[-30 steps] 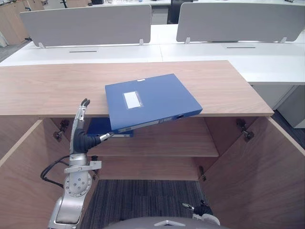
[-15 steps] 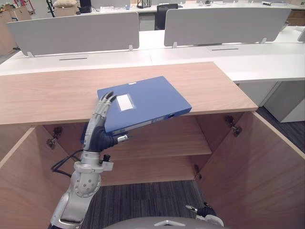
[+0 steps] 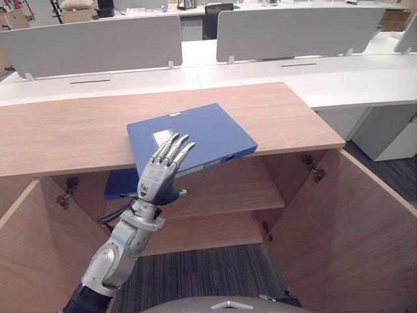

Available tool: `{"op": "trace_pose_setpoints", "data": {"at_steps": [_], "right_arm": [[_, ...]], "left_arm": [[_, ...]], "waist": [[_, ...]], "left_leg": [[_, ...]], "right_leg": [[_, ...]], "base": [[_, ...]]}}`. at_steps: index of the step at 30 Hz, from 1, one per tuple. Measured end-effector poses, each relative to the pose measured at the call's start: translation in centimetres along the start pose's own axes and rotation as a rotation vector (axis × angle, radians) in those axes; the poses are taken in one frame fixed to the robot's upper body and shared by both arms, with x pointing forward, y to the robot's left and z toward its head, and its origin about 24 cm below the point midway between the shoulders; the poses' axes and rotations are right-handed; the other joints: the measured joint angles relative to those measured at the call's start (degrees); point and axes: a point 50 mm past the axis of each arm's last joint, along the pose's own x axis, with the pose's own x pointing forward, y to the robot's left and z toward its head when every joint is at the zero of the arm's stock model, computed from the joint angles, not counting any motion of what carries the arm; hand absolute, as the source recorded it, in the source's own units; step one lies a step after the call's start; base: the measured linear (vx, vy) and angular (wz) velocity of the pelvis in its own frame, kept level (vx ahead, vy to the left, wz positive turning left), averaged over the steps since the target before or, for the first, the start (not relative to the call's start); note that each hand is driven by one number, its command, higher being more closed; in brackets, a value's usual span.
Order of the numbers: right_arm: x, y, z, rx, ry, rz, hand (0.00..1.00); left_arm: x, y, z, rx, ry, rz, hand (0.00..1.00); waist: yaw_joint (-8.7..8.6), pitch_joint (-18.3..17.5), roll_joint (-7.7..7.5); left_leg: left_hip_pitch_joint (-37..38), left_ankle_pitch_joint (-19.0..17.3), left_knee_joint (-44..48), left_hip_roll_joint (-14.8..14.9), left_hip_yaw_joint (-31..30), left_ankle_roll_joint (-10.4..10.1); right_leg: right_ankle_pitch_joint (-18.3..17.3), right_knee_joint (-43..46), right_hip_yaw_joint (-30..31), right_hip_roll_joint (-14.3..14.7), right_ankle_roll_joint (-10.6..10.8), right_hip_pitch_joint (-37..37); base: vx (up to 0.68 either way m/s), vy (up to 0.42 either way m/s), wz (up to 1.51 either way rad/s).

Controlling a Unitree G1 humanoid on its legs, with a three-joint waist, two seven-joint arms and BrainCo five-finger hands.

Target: Walk over to the cabinet, pick up the folder, carry it to the office cabinet, place the folder inside the office cabinet, then close the office cabinet door

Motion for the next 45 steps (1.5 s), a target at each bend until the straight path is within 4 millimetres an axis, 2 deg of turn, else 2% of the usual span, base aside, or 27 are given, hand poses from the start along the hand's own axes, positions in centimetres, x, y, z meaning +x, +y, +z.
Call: {"op": "trace_pose_setpoints", "data": {"at_steps": [12, 19, 23, 24, 39, 45], "right_arm": [[-0.1, 0.0, -0.5, 0.007, 0.025, -0.001, 0.0], [-0.1, -0.1, -0.5, 0.015, 0.028, 0.003, 0.0], [-0.1, 0.0, -0.6, 0.017, 0.03, 0.022, 0.0], [-0.1, 0.0, -0.6, 0.017, 0.03, 0.023, 0.0], [-0.1, 0.1, -0.6, 0.022, 0.032, 0.037, 0.0], [-0.1, 0.1, -0.6, 0.025, 0.033, 0.036, 0.0]], "left_arm": [[-0.2, -1.6, -1.0, 0.125, 0.043, -0.074, 0.0], [-0.2, -1.7, -1.1, 0.146, 0.058, -0.069, 0.0], [-0.4, -1.5, -2.2, 0.163, 0.119, -0.064, 0.0], [-0.5, -1.3, -2.6, 0.173, 0.141, -0.057, 1.0], [-1.0, 0.7, -4.7, 0.272, 0.221, 0.043, 1.0], [-0.6, 1.7, -4.4, 0.275, 0.19, 0.084, 1.0]], "waist": [[-0.4, -0.04, -0.29], [-0.39, -0.05, -0.29], [-0.56, -0.05, -0.28], [-0.57, -0.05, -0.28], [-0.67, -0.54, -0.39], [-0.78, -0.55, -0.45]], "left_leg": [[0.0, -0.18, -0.03, -0.04, 0.01, -0.02], [0.02, -0.18, -0.04, -0.05, 0.01, -0.02], [0.26, -0.26, -0.04, -0.03, -0.02, -0.14], [0.25, -0.27, -0.04, -0.03, -0.03, -0.15], [0.3, -0.37, -0.05, -0.03, -0.07, -0.13], [0.31, -0.38, -0.05, -0.04, -0.05, -0.13]], "right_leg": [[0.72, -1.49, -0.01, 0.0, 0.11, 0.71], [0.95, -1.91, -0.09, -0.02, 0.19, 0.98], [1.17, -2.4, -0.24, 0.02, 0.12, 1.59], [1.17, -2.43, -0.27, 0.02, 0.12, 1.6], [1.25, -2.64, -0.37, 0.02, 0.25, 1.8], [1.29, -2.67, -0.31, 0.01, 0.29, 1.8]], "base": [[0.0, 0.0, 0.0], [0.0, 0.0, 0.0], [0.0, 0.0, 0.0], [0.0, 0.0, 0.0], [0.0, 0.0, 0.0], [-0.01, -0.002, 0.0]]}}
